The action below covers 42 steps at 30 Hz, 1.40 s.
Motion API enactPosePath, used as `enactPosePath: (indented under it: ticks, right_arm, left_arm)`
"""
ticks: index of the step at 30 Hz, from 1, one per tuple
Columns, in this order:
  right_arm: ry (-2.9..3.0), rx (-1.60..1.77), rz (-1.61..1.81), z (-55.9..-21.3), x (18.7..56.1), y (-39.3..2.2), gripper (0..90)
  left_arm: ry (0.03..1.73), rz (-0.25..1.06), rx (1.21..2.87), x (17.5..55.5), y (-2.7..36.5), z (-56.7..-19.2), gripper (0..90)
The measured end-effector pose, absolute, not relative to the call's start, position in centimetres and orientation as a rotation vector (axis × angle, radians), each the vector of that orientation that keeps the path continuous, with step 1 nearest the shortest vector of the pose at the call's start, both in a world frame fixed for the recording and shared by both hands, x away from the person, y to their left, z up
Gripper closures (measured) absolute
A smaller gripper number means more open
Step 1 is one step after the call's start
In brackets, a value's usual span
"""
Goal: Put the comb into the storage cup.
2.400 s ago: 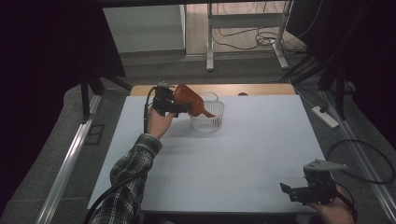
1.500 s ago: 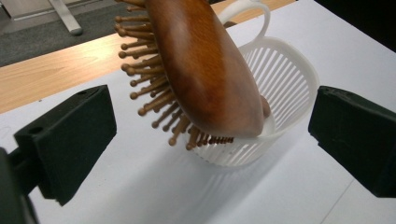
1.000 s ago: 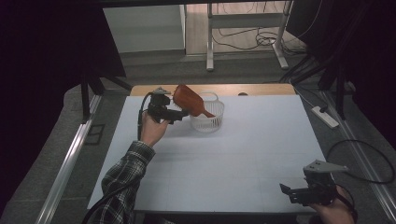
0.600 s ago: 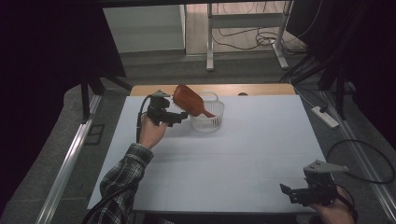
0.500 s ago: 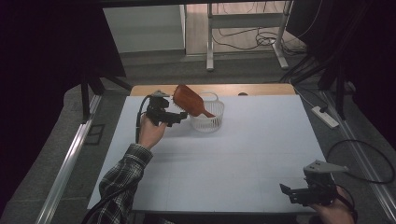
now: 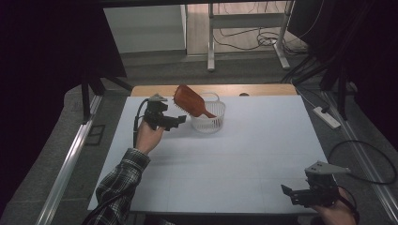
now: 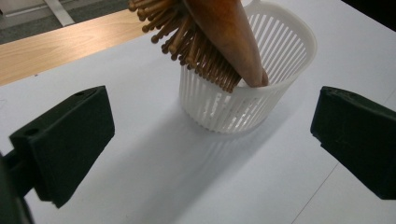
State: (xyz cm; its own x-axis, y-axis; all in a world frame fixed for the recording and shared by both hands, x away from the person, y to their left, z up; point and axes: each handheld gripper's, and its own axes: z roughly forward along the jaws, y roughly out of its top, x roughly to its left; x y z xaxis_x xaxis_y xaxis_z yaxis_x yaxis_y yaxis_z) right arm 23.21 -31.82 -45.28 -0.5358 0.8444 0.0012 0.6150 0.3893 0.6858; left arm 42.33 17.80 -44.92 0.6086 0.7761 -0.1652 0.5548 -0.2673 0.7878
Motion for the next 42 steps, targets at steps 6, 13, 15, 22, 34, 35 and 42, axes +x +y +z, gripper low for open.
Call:
enactPosePath:
  ticks: [6, 13, 15, 22, 34, 35, 42]
  right_arm:
    - [2.305, 1.278, 0.921, -45.3, 23.3, -31.9, 0.0]
    - [2.294, 1.287, 0.924, -45.3, 23.3, -32.0, 0.0]
    - [2.295, 1.286, 0.923, -45.3, 23.3, -31.9, 0.0]
    - [2.295, 1.285, 0.929, -45.3, 23.2, -32.0, 0.0]
    - [2.296, 1.281, 0.934, -45.2, 23.2, -32.0, 0.0]
    - [2.297, 1.281, 0.933, -45.2, 23.2, -32.0, 0.0]
    - [2.296, 1.278, 0.929, -45.2, 23.2, -31.9, 0.0]
  left_arm:
    - [1.045, 0.318, 1.951, 41.9, 18.1, -45.4, 0.0]
    - [1.051, 0.292, 1.937, 41.5, 18.4, -46.1, 0.0]
    - [1.050, 0.289, 1.949, 41.3, 18.3, -46.2, 0.0]
    - [1.046, 0.248, 1.931, 40.7, 18.1, -46.4, 0.0]
    - [1.030, 0.260, 1.949, 39.4, 17.9, -46.3, 0.0]
    - [1.031, 0.261, 1.947, 39.3, 18.0, -46.3, 0.0]
    - [1.034, 0.256, 1.932, 38.6, 18.5, -46.1, 0.0]
